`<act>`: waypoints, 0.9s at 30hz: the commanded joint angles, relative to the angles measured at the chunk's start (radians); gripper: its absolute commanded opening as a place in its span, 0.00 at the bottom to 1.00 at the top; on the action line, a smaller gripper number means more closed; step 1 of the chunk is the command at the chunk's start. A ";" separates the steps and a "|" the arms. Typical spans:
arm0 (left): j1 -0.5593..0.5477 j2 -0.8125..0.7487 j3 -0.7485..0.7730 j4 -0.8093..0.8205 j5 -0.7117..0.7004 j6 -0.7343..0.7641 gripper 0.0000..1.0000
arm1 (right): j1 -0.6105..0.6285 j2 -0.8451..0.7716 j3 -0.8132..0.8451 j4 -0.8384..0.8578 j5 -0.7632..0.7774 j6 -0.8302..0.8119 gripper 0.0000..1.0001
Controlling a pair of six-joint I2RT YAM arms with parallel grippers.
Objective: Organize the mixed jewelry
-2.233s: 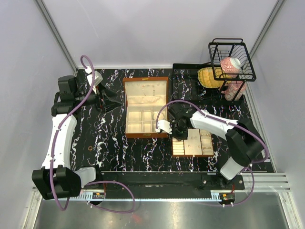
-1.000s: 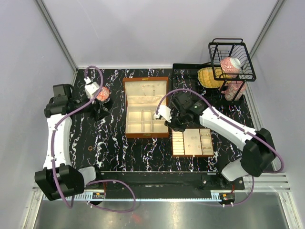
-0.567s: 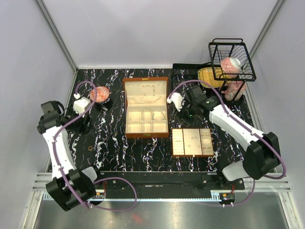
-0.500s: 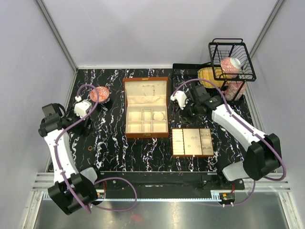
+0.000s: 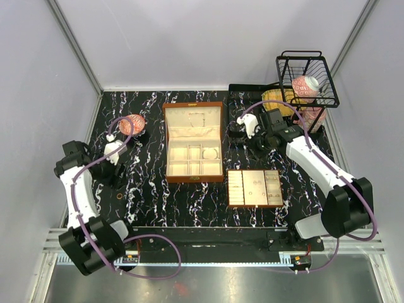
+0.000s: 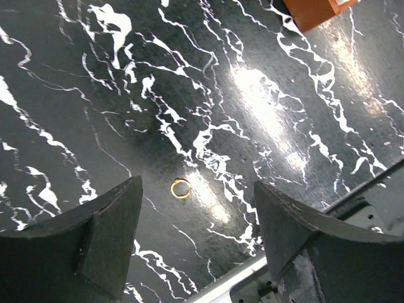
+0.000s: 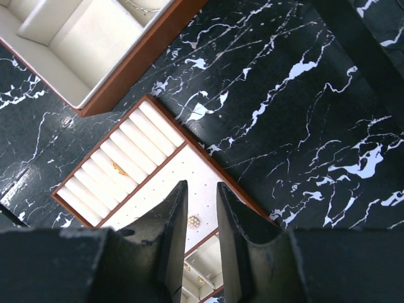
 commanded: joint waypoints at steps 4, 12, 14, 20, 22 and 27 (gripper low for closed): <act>0.001 0.073 0.066 -0.153 0.030 0.095 0.74 | -0.017 -0.032 -0.022 0.091 0.063 0.062 0.31; -0.009 -0.004 -0.101 -0.037 -0.137 0.091 0.74 | -0.022 -0.056 -0.041 0.102 0.058 0.113 0.31; -0.011 -0.010 -0.146 0.015 -0.182 0.073 0.72 | -0.024 -0.058 -0.039 0.102 0.055 0.118 0.30; -0.009 0.001 -0.218 0.156 -0.238 0.047 0.66 | -0.024 -0.093 -0.034 0.100 0.032 0.133 0.30; -0.009 0.011 -0.210 0.176 -0.237 0.033 0.65 | -0.024 -0.099 -0.039 0.102 0.029 0.133 0.29; -0.019 0.059 -0.189 0.204 -0.235 0.008 0.59 | -0.024 -0.093 -0.045 0.097 0.019 0.127 0.29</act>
